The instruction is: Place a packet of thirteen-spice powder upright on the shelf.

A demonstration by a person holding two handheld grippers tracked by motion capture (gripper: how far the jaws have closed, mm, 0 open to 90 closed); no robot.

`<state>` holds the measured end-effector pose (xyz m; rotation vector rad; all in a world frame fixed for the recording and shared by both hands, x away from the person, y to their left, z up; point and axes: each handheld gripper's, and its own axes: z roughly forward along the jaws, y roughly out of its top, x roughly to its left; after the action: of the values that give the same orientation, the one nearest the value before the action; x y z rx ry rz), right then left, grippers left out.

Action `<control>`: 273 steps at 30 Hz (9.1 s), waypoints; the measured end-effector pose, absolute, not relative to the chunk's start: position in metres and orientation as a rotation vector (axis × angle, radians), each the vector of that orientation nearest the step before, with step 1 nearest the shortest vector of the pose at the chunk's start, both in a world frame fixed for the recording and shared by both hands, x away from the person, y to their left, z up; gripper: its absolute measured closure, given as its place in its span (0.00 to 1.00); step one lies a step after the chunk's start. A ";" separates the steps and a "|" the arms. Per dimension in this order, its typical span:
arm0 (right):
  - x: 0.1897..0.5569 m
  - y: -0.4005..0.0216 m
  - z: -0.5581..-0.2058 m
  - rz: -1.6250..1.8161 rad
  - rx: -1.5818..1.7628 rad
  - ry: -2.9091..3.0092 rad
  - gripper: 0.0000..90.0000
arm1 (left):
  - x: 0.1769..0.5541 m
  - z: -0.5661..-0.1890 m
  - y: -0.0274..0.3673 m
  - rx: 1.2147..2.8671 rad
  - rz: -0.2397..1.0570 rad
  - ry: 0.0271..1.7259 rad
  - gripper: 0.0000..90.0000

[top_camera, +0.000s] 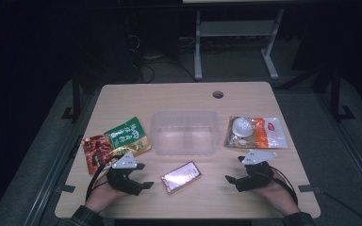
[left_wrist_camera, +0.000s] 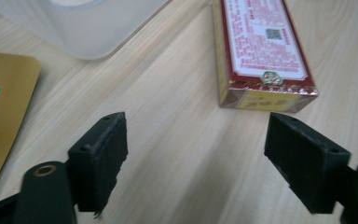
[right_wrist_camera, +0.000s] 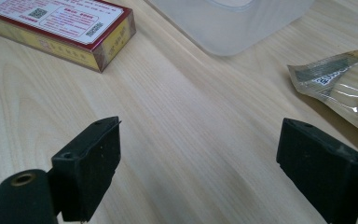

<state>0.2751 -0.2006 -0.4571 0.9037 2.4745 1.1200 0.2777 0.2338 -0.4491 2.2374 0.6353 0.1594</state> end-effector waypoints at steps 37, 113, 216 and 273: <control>0.277 -0.195 -0.458 1.121 0.899 2.501 0.15 | 0.275 -0.451 0.157 2.319 0.143 0.510 0.19; 0.289 -0.178 -0.423 1.411 0.671 2.599 0.14 | 0.295 -0.404 0.181 2.119 0.142 0.412 0.35; 0.305 -0.096 -0.396 1.842 0.190 2.638 0.33 | 0.293 -0.440 0.129 2.247 -0.107 0.166 0.35; 0.352 -0.103 -0.338 1.714 0.165 2.541 0.33 | 0.272 -0.454 0.178 2.292 0.077 0.442 0.22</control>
<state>0.3517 -0.1027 -0.3381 0.1655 2.5411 1.7142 0.2722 0.1779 -0.4538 2.2917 0.4418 0.0772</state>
